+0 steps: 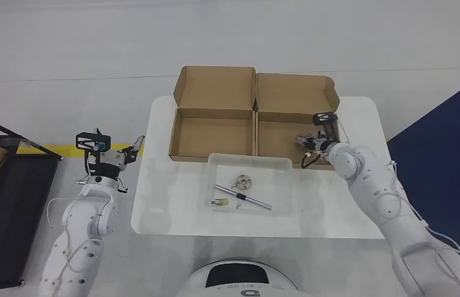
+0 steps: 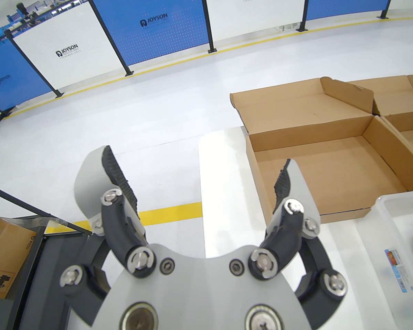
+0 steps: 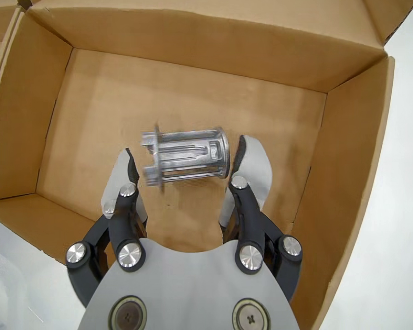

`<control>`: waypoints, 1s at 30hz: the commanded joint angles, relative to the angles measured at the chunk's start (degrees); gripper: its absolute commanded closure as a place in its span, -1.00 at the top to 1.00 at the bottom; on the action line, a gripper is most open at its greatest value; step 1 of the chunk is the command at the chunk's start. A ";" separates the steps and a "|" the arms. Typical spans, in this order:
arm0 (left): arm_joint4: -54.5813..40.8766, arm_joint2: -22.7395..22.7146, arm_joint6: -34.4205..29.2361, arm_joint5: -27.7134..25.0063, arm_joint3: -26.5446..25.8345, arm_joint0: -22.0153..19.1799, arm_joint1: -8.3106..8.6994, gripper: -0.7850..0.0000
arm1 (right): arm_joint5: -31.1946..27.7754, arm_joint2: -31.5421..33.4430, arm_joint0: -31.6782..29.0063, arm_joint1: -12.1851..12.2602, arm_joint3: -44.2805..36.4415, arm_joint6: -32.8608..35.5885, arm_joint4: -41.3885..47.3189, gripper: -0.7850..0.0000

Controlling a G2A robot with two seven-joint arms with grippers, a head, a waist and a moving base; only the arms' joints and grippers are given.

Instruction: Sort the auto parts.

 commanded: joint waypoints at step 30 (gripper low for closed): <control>0.00 0.00 0.00 0.00 0.00 0.00 0.00 1.00 | -31.26 14.63 -17.07 4.57 -30.76 0.14 11.03 1.00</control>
